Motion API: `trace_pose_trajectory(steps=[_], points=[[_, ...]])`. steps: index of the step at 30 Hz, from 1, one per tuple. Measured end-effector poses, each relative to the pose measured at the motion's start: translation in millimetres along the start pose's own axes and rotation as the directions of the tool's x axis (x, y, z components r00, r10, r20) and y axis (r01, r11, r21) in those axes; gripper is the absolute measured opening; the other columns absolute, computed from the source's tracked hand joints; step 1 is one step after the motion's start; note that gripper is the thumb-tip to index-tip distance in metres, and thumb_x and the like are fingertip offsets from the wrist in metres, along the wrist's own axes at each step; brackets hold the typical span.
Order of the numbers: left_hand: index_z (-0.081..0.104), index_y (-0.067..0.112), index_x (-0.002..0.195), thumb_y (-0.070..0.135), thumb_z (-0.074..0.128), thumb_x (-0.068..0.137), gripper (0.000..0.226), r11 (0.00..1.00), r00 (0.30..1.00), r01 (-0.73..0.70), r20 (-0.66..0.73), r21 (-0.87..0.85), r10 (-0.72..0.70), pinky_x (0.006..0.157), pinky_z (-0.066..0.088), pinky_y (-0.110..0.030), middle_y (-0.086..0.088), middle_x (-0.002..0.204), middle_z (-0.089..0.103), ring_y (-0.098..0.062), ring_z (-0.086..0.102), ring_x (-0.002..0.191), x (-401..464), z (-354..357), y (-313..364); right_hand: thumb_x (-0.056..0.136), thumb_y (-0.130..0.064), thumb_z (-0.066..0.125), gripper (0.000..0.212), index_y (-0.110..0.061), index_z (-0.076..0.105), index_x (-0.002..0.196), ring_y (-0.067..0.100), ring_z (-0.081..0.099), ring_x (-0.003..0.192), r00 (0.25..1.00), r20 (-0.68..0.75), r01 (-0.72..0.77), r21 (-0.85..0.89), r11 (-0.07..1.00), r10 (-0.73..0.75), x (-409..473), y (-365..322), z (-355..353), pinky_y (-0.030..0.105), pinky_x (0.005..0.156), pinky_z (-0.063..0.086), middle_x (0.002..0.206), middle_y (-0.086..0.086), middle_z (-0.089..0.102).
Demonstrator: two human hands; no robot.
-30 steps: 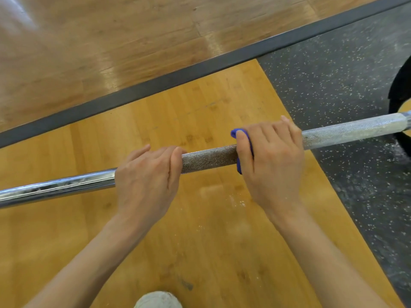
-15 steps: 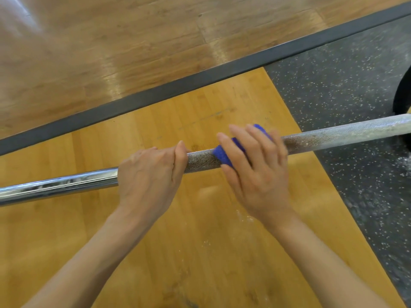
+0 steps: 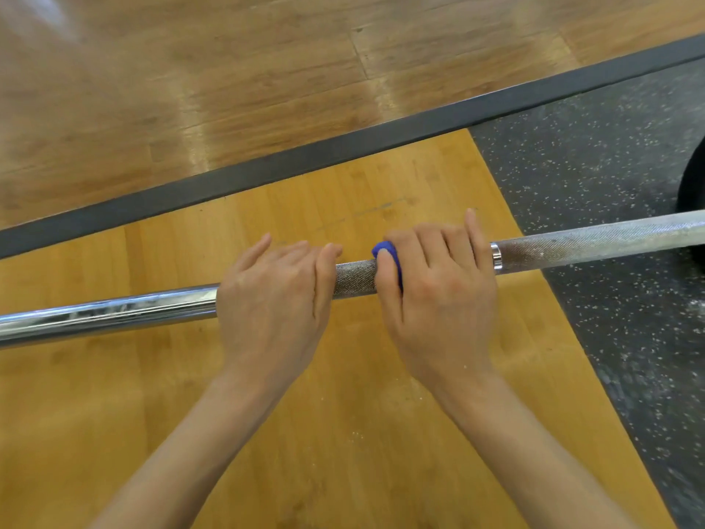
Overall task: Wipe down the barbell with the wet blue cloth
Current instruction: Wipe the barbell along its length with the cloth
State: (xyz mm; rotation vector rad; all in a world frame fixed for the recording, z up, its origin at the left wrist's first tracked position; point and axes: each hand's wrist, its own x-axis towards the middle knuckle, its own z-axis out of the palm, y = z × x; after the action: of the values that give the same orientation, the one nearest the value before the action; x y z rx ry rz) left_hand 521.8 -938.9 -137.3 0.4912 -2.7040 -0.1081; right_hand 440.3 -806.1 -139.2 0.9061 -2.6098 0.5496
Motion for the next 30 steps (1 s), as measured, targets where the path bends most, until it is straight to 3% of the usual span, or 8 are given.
trace_pose_trajectory(steps=[4, 10, 15, 19, 21, 25, 28, 30], points=[[0.065, 0.018, 0.135, 0.029, 0.023, 0.114, 0.049, 0.996, 0.995, -0.082, -0.048, 0.024, 0.083, 0.118, 0.030, -0.043, 0.003, 0.141, 0.062, -0.024, 0.049, 0.141, -8, 3, 0, 0.103, -0.036, 0.033, 0.045, -0.016, 0.046, 0.064, 0.017, 0.033, 0.053, 0.832, 0.543, -0.035, -0.155, 0.987, 0.115, 63, 2, -21, 0.032, 0.052, 0.024, 0.063, 0.001, 0.046], [0.062, 0.020, 0.140, 0.028, 0.027, 0.113, 0.045, 0.996, 0.994, -0.084, -0.072, 0.017, 0.085, 0.118, 0.030, -0.042, 0.004, 0.151, 0.052, -0.025, 0.038, 0.148, -15, 6, 2, 0.107, -0.029, 0.035, 0.037, -0.018, 0.057, 0.079, 0.024, 0.047, 0.075, 0.950, 0.311, 0.014, -0.064, 0.998, 0.007, 8, -18, -27, 0.037, 0.085, 0.041, 0.075, -0.001, 0.058], [0.065, 0.019, 0.136, 0.027, 0.031, 0.112, 0.043, 0.996, 0.994, -0.089, -0.064, 0.006, 0.089, 0.116, 0.032, -0.041, 0.004, 0.147, 0.055, -0.024, 0.041, 0.146, -21, 4, 3, 0.103, -0.030, 0.035, 0.043, -0.015, 0.051, 0.066, 0.019, 0.052, 0.059, 0.581, 0.812, -0.043, -0.033, 0.998, 0.053, 71, -12, -20, 0.033, 0.057, 0.031, 0.058, -0.004, 0.055], [0.066, 0.018, 0.134, 0.026, 0.034, 0.111, 0.041, 0.997, 0.995, -0.079, -0.065, -0.014, 0.078, 0.115, 0.033, -0.042, 0.003, 0.146, 0.057, -0.025, 0.042, 0.145, -25, 2, 5, 0.107, -0.028, 0.037, 0.035, -0.016, 0.069, 0.099, 0.026, 0.062, 0.098, 0.964, 0.266, 0.031, -0.032, 0.999, -0.021, -18, -13, -30, 0.041, 0.098, 0.044, 0.095, 0.000, 0.065], [0.066, 0.018, 0.134, 0.026, 0.035, 0.111, 0.040, 0.997, 0.996, -0.068, -0.061, -0.021, 0.066, 0.115, 0.031, -0.041, 0.003, 0.145, 0.058, -0.025, 0.042, 0.145, -27, 1, 7, 0.108, -0.031, 0.034, 0.040, -0.015, 0.070, 0.107, 0.026, 0.061, 0.104, 0.979, 0.197, 0.056, 0.024, 0.998, -0.060, -31, -9, -28, 0.042, 0.104, 0.042, 0.103, 0.001, 0.067], [0.064, 0.018, 0.137, 0.027, 0.034, 0.111, 0.041, 0.996, 0.996, -0.081, -0.045, -0.023, 0.080, 0.117, 0.030, -0.041, 0.004, 0.148, 0.055, -0.024, 0.039, 0.147, -32, -1, 7, 0.104, -0.034, 0.029, 0.051, -0.019, 0.045, 0.058, 0.028, 0.042, 0.057, 0.907, 0.410, -0.022, -0.181, 0.983, 0.096, 30, -20, -19, 0.035, 0.052, 0.018, 0.052, -0.002, 0.037], [0.064, 0.018, 0.137, 0.028, 0.034, 0.111, 0.041, 0.996, 0.996, -0.081, -0.035, -0.042, 0.079, 0.117, 0.028, -0.040, 0.003, 0.148, 0.056, -0.024, 0.038, 0.148, -32, -2, 6, 0.107, -0.033, 0.031, 0.046, -0.018, 0.059, 0.074, 0.027, 0.052, 0.070, 0.920, 0.389, -0.006, -0.094, 0.996, 0.043, 9, -15, -27, 0.033, 0.062, 0.030, 0.066, 0.000, 0.052], [0.065, 0.017, 0.135, 0.027, 0.035, 0.111, 0.041, 0.996, 0.997, -0.072, -0.033, -0.057, 0.070, 0.116, 0.029, -0.041, 0.002, 0.147, 0.057, -0.025, 0.039, 0.147, -31, -3, 6, 0.110, -0.032, 0.032, 0.040, -0.014, 0.068, 0.116, 0.027, 0.059, 0.113, 0.965, 0.249, 0.085, 0.003, 0.996, -0.084, -28, -6, -34, 0.036, 0.103, 0.041, 0.113, 0.002, 0.068]])
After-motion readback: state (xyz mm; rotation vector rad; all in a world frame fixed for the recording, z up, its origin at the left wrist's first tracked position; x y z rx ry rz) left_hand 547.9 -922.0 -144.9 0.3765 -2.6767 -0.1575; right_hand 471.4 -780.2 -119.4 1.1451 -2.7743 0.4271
